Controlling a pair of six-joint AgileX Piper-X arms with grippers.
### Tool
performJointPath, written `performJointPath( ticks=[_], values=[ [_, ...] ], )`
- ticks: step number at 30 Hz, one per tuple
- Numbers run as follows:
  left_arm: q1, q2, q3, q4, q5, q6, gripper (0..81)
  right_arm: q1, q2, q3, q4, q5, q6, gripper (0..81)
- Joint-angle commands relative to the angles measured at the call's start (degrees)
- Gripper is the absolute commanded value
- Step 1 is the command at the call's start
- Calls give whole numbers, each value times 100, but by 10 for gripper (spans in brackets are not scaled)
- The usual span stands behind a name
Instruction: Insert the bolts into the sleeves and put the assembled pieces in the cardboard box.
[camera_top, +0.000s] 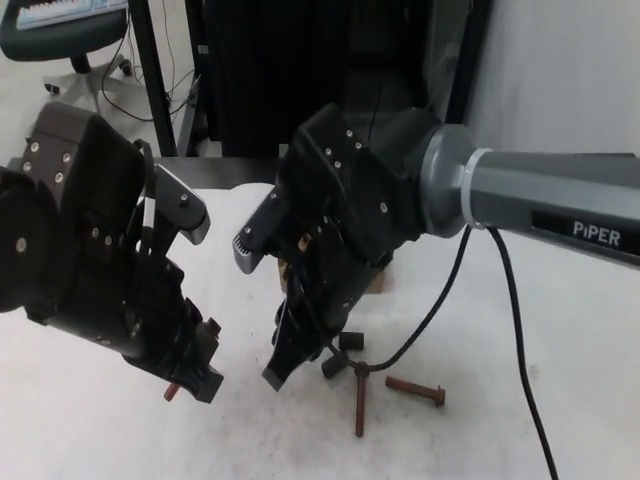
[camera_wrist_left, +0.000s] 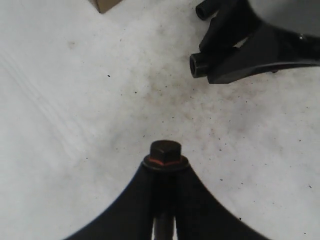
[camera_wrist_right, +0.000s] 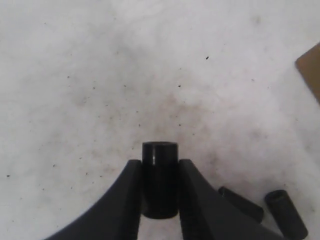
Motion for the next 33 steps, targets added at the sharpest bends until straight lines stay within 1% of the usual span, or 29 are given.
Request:
performJointPath(
  ticks=[1,7,9,12,19,21,23,26,28,29,30,33],
  values=[
    [-25,-99,-27,-17,38,-47,0,0,127,-24,184,73,89,8],
    [-25,-99,-27,106,38,-47,0,0,587,-24,672,73,89,8],
    [-25,-99,-27,109,38,-47,0,0,644,-24,651,97,89,8],
    [-25,-99,-27,109,38,-47,0,0,654,-24,615,317,89,8],
    [-25,-99,-27,109,38,-47,0,0,654,-24,477,324,76,8],
    [-25,-99,-27,109,38,-47,0,0,654,-24,469,308,-108,6],
    [-25,-99,-27,109,38,-47,0,0,654,-24,469,307,-253,64],
    [-25,-99,-27,109,38,-47,0,0,654,-24,469,307,-269,212],
    [-25,-99,-27,109,38,-47,0,0,654,-24,469,307,-269,289],
    [-25,-99,-27,109,38,-47,0,0,654,-24,469,307,-269,314],
    [-25,-99,-27,109,38,-47,0,0,654,-24,469,307,-269,320],
    [-25,-99,-27,109,38,-47,0,0,654,-24,469,307,-288,317]
  ],
)
